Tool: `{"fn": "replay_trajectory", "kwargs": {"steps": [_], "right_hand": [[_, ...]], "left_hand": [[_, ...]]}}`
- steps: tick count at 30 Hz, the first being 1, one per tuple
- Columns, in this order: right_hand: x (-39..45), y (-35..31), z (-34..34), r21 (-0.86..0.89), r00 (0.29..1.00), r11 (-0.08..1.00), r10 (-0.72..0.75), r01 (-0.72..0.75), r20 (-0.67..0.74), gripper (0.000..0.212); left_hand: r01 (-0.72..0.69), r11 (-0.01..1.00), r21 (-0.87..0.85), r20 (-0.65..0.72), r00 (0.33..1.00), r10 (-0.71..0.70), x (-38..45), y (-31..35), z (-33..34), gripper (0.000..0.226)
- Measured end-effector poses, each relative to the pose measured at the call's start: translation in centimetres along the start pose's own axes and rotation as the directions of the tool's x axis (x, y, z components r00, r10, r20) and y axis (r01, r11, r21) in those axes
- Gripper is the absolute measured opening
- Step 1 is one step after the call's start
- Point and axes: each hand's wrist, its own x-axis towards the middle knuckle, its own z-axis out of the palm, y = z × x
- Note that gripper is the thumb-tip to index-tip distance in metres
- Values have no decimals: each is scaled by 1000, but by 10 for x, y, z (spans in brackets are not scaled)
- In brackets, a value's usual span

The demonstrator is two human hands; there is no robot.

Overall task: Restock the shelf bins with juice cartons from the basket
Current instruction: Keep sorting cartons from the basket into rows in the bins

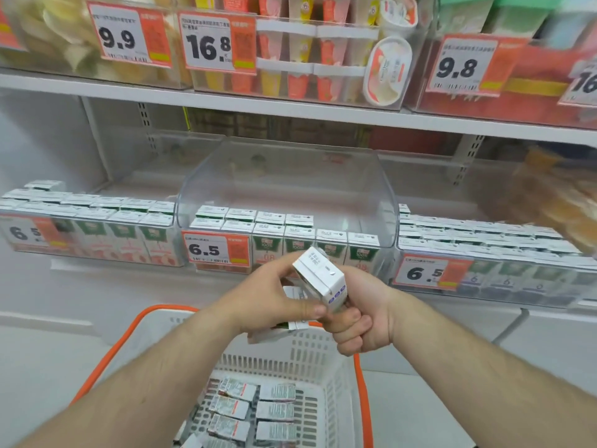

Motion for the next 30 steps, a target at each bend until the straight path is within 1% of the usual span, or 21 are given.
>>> {"fn": "replay_trajectory", "kwargs": {"steps": [2,4,5,7,9,11,12,13,15,16,17,18,19,21,23,24,26,27,28,29,30], "right_hand": [[-8,3,-4,11,999,1000,-28,28,-42,84],[-12,8,-13,-60,970,994,-107,97,-218,91],[-14,11,-16,-133,924,981,-181,143,-337,93],[-20,17,-23,-248,785,941,-330,230,-524,92],[-30,21,-24,-357,612,886,-462,295,-641,78],[-37,23,-18,-508,410,771,-636,384,-654,53],[-39,23,-13,-571,335,708,-702,415,-628,46],[-39,24,-9,-639,277,653,-755,407,-595,49],[-38,25,-5,-764,190,591,-807,259,-559,52],[-39,23,-6,-806,141,562,-827,185,-544,44],[-43,19,-8,-822,88,549,-836,151,-542,33],[-50,13,-12,-809,38,564,-823,166,-566,26],[-58,6,-21,-777,-6,592,-795,213,-607,26],[-75,-12,-45,-698,-65,633,-724,334,-687,29],[-91,-34,-71,-657,-118,643,-673,393,-730,26],[-97,-44,-83,-662,-151,653,-660,369,-736,26],[-102,-63,-107,-693,-202,676,-664,249,-720,24],[-103,-72,-120,-708,-205,687,-678,164,-706,22],[-102,-80,-131,-718,-177,693,-700,64,-692,22],[-99,-88,-142,-723,-123,689,-723,-50,-680,27],[-95,-94,-151,-721,-46,671,-737,-173,-675,35]], "left_hand": [[-30,1000,-5,11,999,30,5,5,5,57],[-44,998,46,-28,999,46,10,9,13,49],[-35,995,89,-59,997,40,12,11,17,49],[-4,979,206,-133,991,32,16,13,24,45],[64,948,312,-219,976,6,17,14,31,43],[134,919,370,-278,960,-28,18,20,39,44],[153,902,404,-284,958,-36,20,25,43,42],[161,881,444,-279,960,-35,22,32,49,40],[145,848,509,-265,964,-6,30,43,61,34],[133,845,518,-263,965,10,34,49,66,33],[119,855,505,-262,965,21,38,54,70,33],[102,873,476,-262,964,30,43,58,72,34],[89,891,446,-271,962,40,48,62,73,39],[107,908,405,-310,950,27,61,71,73,51],[175,917,358,-339,940,-47,76,78,74,52],[211,915,343,-339,937,-89,84,81,76,49],[281,886,369,-325,932,-160,98,83,79,39],[309,860,407,-325,928,-180,104,84,79,31],[331,836,438,-332,924,-192,108,85,79,25],[346,820,455,-341,919,-199,112,85,79,21],[356,813,461,-346,916,-204,114,86,79,19]]}}
